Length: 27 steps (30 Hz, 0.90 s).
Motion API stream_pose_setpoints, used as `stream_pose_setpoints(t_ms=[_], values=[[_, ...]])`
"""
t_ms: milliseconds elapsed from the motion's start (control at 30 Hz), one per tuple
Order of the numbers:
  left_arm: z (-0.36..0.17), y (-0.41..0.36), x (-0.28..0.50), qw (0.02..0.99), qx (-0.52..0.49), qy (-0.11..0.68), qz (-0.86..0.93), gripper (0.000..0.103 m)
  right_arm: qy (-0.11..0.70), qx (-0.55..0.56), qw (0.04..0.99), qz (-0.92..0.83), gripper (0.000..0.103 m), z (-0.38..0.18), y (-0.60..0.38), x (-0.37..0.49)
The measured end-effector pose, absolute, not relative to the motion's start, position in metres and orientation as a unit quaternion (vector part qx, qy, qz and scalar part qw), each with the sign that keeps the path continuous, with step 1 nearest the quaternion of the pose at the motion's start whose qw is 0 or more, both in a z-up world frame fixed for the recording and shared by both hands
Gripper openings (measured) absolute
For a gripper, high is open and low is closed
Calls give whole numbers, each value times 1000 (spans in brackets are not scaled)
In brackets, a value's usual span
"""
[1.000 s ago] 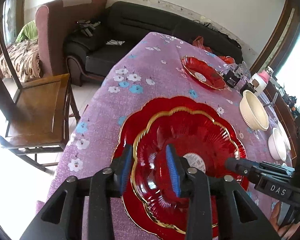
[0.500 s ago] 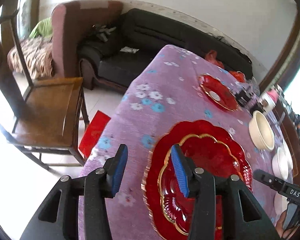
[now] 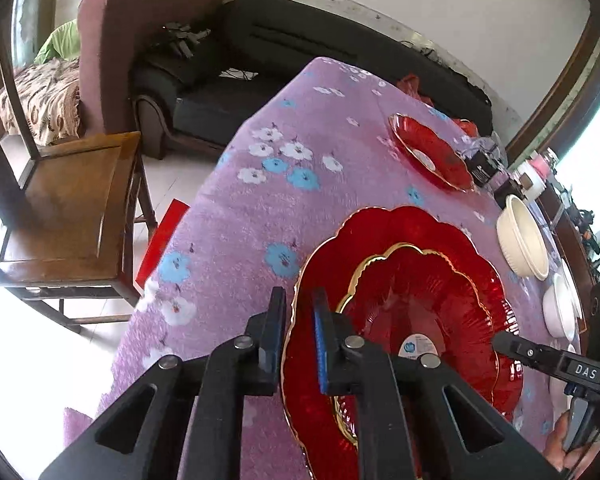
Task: Organize plates and bowls
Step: 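Open the left gripper and lift it off the stacked red plates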
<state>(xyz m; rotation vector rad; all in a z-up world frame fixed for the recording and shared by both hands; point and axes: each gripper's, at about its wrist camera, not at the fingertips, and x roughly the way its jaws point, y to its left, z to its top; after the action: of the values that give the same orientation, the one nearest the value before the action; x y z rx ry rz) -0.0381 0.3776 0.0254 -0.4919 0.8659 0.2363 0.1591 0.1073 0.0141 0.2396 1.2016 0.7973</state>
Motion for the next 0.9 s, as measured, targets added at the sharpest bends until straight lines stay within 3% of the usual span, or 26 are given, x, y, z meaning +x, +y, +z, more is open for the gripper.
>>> stream_pose_setpoints(t_ms=[500,667,900], values=[[28,256,-50,882,-193,428,21,13,520,124,789,303,15,20,-22,117],[54,231,-75,901,-163,400,38,32,476,153,812,302,17,40,-82,102],[101,182,-80,923,-124,364,3,34,415,199,842,281,17,69,-164,86]])
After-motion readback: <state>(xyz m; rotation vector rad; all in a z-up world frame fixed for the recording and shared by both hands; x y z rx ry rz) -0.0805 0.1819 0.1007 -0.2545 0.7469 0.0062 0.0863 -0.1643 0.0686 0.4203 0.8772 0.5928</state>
